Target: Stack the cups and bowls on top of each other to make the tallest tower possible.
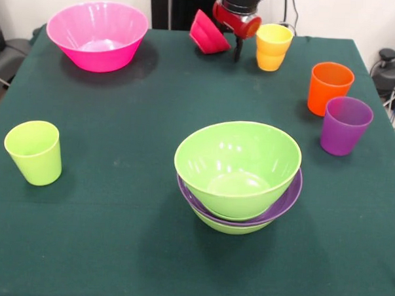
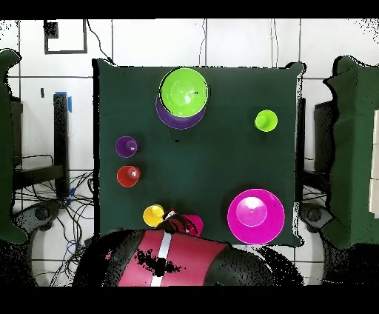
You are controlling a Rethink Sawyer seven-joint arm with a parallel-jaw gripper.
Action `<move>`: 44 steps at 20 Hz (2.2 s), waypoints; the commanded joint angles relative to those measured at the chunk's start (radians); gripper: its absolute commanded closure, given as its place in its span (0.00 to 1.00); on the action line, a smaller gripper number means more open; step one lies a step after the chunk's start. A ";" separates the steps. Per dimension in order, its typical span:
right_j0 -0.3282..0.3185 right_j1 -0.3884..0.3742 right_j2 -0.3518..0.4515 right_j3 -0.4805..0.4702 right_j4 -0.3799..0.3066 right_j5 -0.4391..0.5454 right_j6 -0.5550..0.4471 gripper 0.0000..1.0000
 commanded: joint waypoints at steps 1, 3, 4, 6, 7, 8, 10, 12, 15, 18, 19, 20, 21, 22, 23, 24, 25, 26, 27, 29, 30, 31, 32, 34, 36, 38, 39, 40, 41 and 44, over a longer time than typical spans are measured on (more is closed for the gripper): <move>-0.032 -0.051 0.107 -0.021 -0.023 0.036 0.171 0.00; -0.042 -0.062 0.108 -0.019 -0.028 0.047 0.162 0.00; -0.048 -0.068 0.109 -0.019 -0.031 0.053 0.157 0.00; -0.056 -0.078 0.108 -0.016 -0.036 0.062 0.148 0.00; -0.064 -0.082 0.109 -0.015 -0.040 0.066 0.144 0.00; -0.073 -0.085 0.108 -0.017 -0.046 0.072 0.135 0.00; -0.088 -0.088 0.104 -0.026 -0.059 0.080 0.117 0.00; -0.105 -0.087 0.104 -0.034 -0.072 0.086 0.105 0.00; -0.121 -0.081 0.106 -0.044 -0.086 0.086 0.099 0.00; -0.134 -0.071 0.103 -0.056 -0.098 0.087 0.090 0.00; -0.140 -0.066 0.102 -0.060 -0.104 0.086 0.087 0.00; -0.145 -0.061 0.101 -0.064 -0.109 0.085 0.084 0.00; -0.147 -0.057 0.098 -0.067 -0.113 0.082 0.082 0.00; -0.149 -0.054 0.098 -0.069 -0.117 0.080 0.082 0.00; -0.149 -0.051 0.097 -0.070 -0.119 0.078 0.083 0.00; -0.150 -0.049 0.096 -0.072 -0.121 0.077 0.083 0.00; -0.151 -0.047 0.096 -0.074 -0.123 0.076 0.084 0.00; -0.151 -0.047 0.097 -0.074 -0.125 0.077 0.086 0.00; -0.151 -0.045 0.097 -0.075 -0.126 0.076 0.086 0.00; -0.151 -0.043 0.097 -0.076 -0.127 0.074 0.088 0.00; -0.151 -0.042 0.098 -0.076 -0.128 0.073 0.089 0.00; -0.150 -0.041 0.097 -0.077 -0.129 0.073 0.090 0.00; -0.150 -0.041 0.097 -0.076 -0.129 0.074 0.090 0.00; -0.150 -0.040 0.096 -0.077 -0.130 0.073 0.091 0.00; -0.151 -0.033 0.094 -0.081 -0.133 0.071 0.091 0.00; -0.151 -0.033 0.093 -0.081 -0.134 0.071 0.092 0.00; -0.150 -0.033 0.092 -0.081 -0.134 0.070 0.093 0.00; -0.149 -0.033 0.090 -0.081 -0.133 0.071 0.094 0.00; -0.148 -0.034 0.089 -0.081 -0.132 0.071 0.095 0.00; -0.146 -0.024 0.084 -0.088 -0.126 0.065 0.097 0.00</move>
